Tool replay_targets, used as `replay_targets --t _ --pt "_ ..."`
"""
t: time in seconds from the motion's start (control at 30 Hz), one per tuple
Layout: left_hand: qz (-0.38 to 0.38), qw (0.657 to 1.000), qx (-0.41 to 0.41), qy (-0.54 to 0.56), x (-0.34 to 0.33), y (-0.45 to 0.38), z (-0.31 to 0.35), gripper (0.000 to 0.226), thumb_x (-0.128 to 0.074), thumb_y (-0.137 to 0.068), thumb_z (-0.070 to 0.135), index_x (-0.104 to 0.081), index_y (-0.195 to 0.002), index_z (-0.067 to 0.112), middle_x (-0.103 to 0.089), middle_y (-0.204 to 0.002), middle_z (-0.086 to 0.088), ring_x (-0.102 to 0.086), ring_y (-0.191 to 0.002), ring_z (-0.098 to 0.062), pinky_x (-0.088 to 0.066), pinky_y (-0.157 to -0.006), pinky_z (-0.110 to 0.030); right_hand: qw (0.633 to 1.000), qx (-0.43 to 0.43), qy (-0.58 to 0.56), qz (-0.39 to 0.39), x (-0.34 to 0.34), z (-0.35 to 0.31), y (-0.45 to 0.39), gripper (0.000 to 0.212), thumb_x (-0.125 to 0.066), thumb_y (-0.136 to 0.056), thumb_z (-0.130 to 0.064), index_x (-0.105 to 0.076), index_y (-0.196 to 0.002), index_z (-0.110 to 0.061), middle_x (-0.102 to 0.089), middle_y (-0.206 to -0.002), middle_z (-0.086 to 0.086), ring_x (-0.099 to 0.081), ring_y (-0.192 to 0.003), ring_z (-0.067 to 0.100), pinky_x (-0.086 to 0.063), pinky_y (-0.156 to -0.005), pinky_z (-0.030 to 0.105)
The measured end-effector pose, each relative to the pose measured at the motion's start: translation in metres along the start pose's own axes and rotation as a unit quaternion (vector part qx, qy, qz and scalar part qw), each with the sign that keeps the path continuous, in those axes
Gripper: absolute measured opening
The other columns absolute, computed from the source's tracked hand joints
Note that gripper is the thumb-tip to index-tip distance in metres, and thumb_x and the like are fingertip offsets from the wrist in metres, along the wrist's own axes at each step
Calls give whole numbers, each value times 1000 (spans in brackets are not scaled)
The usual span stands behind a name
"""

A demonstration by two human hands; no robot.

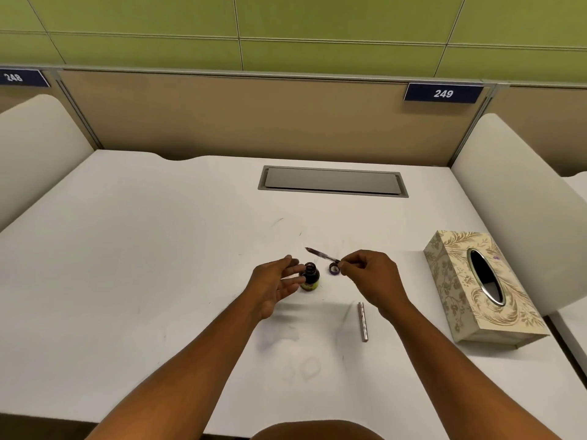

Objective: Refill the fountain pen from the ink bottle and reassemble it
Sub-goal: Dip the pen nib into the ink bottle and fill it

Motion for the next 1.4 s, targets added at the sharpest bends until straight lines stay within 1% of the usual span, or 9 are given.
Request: replay_targets --t 0.07,0.23,0.33,0.43,0.53,0.67,0.87,1.07,1.4 --pt "6 1000 -8 -5 3 -1 5 22 -59 -98 24 -69 -107 6 -78 -99 -6 -75 -77 -20 -57 -68 -26 999 10 36 7 4 -4 -5 6 -70 -83 -20 -75 -79 -20 -69 -65 -10 -62 -65 10 -47 -62 27" --pt "-2 998 -38 -43 8 -3 18 21 -63 -95 15 -69 -114 7 -76 -111 -8 -71 -75 -22 -55 -61 -21 989 52 137 2 6 -12 -15 6 -67 -84 -21 -72 -82 -22 -62 -59 -18 -59 -64 2 -40 -56 19" --pt "-19 997 -42 -69 7 -3 22 22 -70 -88 13 -71 -110 11 -74 -115 -9 -67 -66 -18 -53 -59 -20 983 62 173 -6 4 -15 -17 7 -66 -83 -22 -71 -80 -24 -63 -61 -15 -62 -66 7 -44 -59 23" --pt "-39 995 -39 -85 6 -7 24 32 -75 -84 15 -71 -115 11 -74 -117 -9 -65 -59 -15 -51 -55 -19 976 73 204 -12 3 -17 -17 7 -65 -82 -23 -71 -80 -26 -68 -67 -12 -65 -70 11 -50 -65 28" --pt "-68 991 -40 -107 5 -11 26 30 -71 -89 12 -70 -119 11 -75 -115 -1 -64 -57 -12 -49 -54 -18 966 84 244 -13 -1 -18 -18 8 -64 -83 -24 -72 -84 -26 -70 -76 -8 -63 -75 15 -51 -67 31" --pt "-103 983 -43 -144 4 -16 30 29 -59 -95 2 -67 -121 12 -75 -116 3 -66 -60 -11 -51 -57 -19 959 101 265 -12 -7 -20 -23 12 -62 -85 -25 -73 -91 -24 -72 -83 -7 -63 -79 16 -49 -67 29" --pt "-122 972 -48 -194 -3 -21 32 28 -59 -95 1 -69 -120 9 -74 -117 -1 -74 -77 -15 -56 -65 -21 949 132 285 -20 -15 -30 -32 17 -59 -90 -27 -74 -97 -24 -74 -91 -6 -64 -86 18 -45 -68 28" --pt "-114 975 -59 -184 0 -27 34 29 -56 -95 -1 -69 -119 10 -75 -115 2 -74 -77 -13 -56 -65 -21 939 151 309 8 -3 -37 -36 17 -57 -90 -25 -73 -96 -25 -74 -87 -7 -63 -82 16 -43 -66 27" --pt "-130 973 -39 -185 -1 -37 33 31 -57 -94 -1 -68 -122 10 -75 -115 1 -69 -71 -13 -54 -62 -20 936 138 323 -38 -23 -34 -47 21 -56 -89 -25 -73 -100 -23 -74 -95 -5 -64 -87 19 -50 -71 30"
Point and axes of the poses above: each hand's wrist, its own y-axis away from the middle knuckle, its own x-axis out of the back of the hand, z = x × y, the point moved 2 cm from there along -y, towards the middle knuckle
